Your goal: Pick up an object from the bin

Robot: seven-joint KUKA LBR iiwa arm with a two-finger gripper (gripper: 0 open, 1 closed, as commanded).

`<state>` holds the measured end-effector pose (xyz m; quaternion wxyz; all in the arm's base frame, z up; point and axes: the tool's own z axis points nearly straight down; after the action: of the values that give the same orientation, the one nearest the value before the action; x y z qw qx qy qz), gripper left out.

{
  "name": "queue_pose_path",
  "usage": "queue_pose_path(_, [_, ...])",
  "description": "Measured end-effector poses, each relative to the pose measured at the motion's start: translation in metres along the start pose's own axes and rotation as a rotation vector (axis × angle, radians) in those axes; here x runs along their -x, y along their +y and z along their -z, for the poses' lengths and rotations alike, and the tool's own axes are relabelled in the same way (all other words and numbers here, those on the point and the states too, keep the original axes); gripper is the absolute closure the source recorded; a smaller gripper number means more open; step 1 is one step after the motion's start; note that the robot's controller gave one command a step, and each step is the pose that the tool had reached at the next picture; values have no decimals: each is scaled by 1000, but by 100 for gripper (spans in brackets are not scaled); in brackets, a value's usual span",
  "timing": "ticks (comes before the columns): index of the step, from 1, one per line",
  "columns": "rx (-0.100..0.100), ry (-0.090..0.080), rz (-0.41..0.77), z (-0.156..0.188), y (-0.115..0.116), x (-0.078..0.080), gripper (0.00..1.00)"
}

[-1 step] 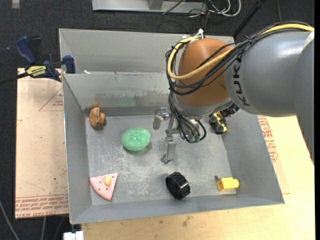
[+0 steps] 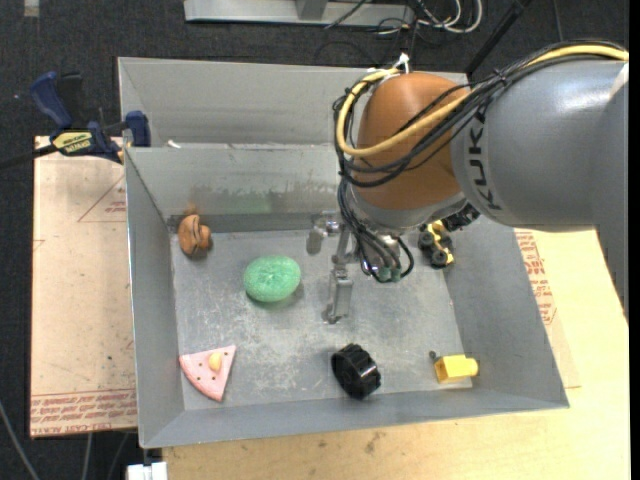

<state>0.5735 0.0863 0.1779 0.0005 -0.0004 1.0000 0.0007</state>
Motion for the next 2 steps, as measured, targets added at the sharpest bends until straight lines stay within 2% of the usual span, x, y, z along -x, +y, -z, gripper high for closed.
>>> queue_pose_path(1, [1, -10, -2, -49, 40, 22, 0])
queue_pose_path(2, [1, -2, 59, -82, 118, 35, 100])
